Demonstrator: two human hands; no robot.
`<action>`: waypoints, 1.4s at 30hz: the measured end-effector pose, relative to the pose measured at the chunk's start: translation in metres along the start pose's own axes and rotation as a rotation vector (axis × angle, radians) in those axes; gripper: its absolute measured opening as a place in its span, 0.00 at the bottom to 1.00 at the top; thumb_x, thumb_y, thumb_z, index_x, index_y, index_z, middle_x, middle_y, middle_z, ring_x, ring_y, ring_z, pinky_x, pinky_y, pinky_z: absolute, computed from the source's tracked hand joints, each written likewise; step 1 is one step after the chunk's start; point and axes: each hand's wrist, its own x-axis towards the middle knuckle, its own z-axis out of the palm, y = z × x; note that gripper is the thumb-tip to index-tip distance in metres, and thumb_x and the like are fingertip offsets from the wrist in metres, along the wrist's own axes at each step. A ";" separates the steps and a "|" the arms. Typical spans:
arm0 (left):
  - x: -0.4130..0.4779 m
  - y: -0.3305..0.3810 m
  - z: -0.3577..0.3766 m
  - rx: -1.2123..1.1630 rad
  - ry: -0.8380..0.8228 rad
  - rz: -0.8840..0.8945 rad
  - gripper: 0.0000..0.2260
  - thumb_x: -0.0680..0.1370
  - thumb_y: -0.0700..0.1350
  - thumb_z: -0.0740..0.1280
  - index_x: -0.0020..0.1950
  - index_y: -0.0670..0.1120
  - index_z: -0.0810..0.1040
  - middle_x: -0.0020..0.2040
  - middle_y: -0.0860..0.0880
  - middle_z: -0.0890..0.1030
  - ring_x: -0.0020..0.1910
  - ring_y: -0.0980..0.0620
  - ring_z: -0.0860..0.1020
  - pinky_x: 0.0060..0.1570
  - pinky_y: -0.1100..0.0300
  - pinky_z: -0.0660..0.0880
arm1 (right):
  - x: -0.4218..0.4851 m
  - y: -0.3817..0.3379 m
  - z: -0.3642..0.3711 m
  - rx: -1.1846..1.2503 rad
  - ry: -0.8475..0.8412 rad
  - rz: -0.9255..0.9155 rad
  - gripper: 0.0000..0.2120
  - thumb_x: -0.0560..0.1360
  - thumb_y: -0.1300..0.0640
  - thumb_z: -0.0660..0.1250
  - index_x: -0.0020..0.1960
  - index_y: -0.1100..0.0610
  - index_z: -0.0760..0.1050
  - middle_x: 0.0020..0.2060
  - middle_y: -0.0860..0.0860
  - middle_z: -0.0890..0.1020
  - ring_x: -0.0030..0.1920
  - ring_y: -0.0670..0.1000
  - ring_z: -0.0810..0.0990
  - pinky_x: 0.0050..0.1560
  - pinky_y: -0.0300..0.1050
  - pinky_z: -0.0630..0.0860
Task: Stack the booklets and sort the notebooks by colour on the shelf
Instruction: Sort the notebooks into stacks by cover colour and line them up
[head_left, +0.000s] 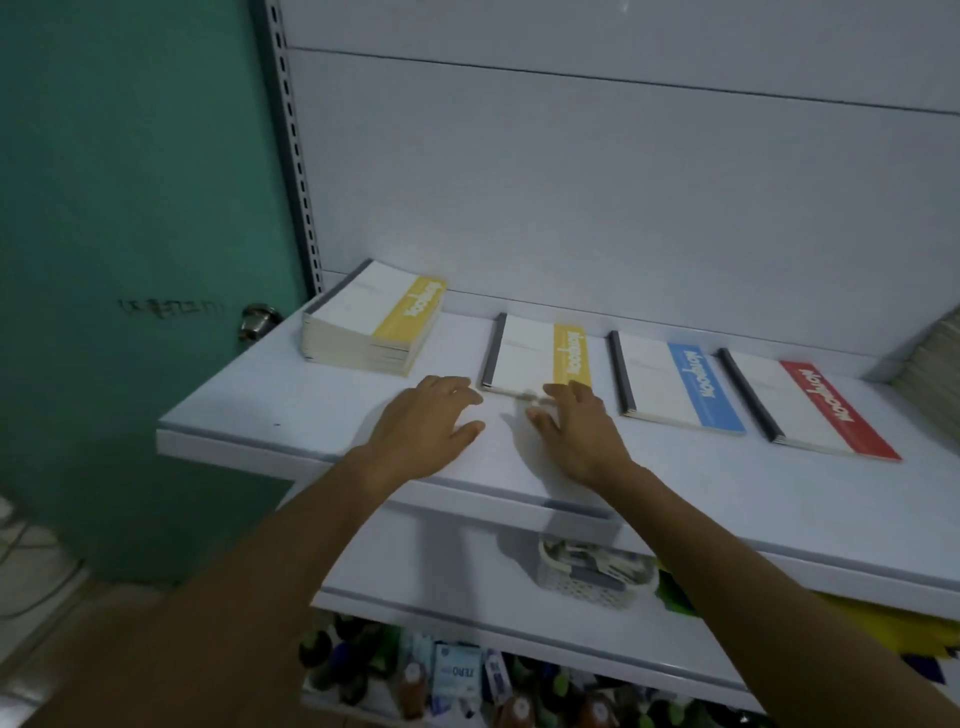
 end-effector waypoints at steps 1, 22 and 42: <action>-0.009 -0.005 -0.005 -0.009 0.011 -0.001 0.18 0.80 0.55 0.60 0.68 0.51 0.72 0.72 0.52 0.69 0.70 0.52 0.65 0.65 0.55 0.64 | -0.008 -0.009 0.004 0.016 -0.002 -0.038 0.23 0.81 0.47 0.56 0.72 0.57 0.64 0.70 0.58 0.67 0.68 0.58 0.66 0.66 0.51 0.64; 0.025 -0.180 -0.061 0.190 0.138 0.378 0.19 0.80 0.54 0.58 0.70 0.50 0.70 0.69 0.51 0.72 0.65 0.49 0.70 0.64 0.54 0.62 | 0.090 -0.150 0.066 0.345 0.384 0.104 0.22 0.80 0.46 0.58 0.69 0.57 0.67 0.59 0.53 0.78 0.58 0.52 0.77 0.54 0.44 0.71; 0.070 -0.222 -0.045 -1.142 -0.091 -0.306 0.30 0.78 0.53 0.64 0.76 0.50 0.57 0.70 0.49 0.70 0.58 0.53 0.73 0.52 0.59 0.70 | 0.084 -0.144 0.109 0.839 0.584 0.377 0.04 0.77 0.52 0.66 0.49 0.51 0.78 0.43 0.43 0.84 0.40 0.41 0.81 0.40 0.37 0.76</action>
